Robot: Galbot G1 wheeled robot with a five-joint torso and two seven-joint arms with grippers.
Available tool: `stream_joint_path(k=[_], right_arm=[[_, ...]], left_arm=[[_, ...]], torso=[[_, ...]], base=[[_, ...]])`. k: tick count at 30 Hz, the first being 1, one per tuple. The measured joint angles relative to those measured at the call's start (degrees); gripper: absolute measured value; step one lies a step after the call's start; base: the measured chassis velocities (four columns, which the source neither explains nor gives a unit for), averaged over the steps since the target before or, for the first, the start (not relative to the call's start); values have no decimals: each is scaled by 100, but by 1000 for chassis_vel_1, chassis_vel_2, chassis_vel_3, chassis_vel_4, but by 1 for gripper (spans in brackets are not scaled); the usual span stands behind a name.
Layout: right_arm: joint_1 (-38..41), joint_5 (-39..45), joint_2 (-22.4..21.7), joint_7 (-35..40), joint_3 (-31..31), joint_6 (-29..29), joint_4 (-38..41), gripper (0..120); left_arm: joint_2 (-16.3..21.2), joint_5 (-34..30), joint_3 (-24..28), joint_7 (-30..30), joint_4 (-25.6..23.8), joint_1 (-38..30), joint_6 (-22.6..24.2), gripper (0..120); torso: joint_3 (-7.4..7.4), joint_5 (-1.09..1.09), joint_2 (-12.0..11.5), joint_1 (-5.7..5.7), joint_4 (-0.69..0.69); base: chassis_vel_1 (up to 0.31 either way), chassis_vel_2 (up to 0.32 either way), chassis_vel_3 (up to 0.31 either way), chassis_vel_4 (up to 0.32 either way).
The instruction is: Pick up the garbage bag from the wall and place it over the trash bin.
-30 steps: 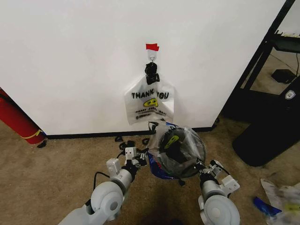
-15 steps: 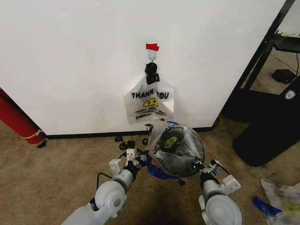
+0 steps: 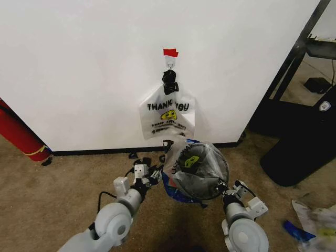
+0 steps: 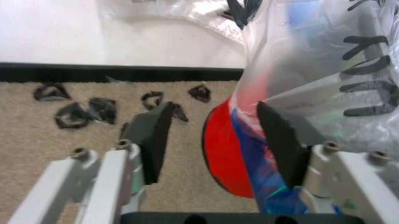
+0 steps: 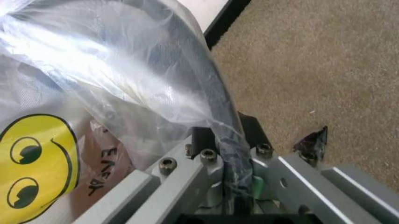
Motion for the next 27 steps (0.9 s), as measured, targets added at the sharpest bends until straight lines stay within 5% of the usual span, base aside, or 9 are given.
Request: stream_joint_path(k=[6,9,11,20,21,27], right_arm=[[-120,-277,-15,-146,-106,29,5,0],[-143,-427,-55,-207,-227,50,5,0],[-108,-466,-112,-240,-339,50,-23,0],[-208,-631,-266,-430,-426,68,-12,0],[-200,-634,-319,-462,-458,69,-9,0],[-232,-631,-427,-526,-535,48,76,0]], left_arm=[[116,-706,-208,-27,-262,-324,-167,82],[189,-1467,-181,-59,-297,-953,-18,96],[249,-1871,-102,-45,-207,-1319,131,98],[243,-2805,385,66,424,-2400,552,100],[221,-2931,441,129,577,-2546,681,99],[213,-2875,820,560,1395,-3163,1008,94]], torso=[[0,0,0,0,-1],[0,-1,0,0,-7],[0,3,0,0,1],[0,1,0,0,-6],[0,0,0,0,1],[0,3,0,0,-3]], base=[[0,0,0,0],[0,0,0,0],[0,0,0,0],[0,0,0,0],[0,0,0,0],[0,0,0,0]])
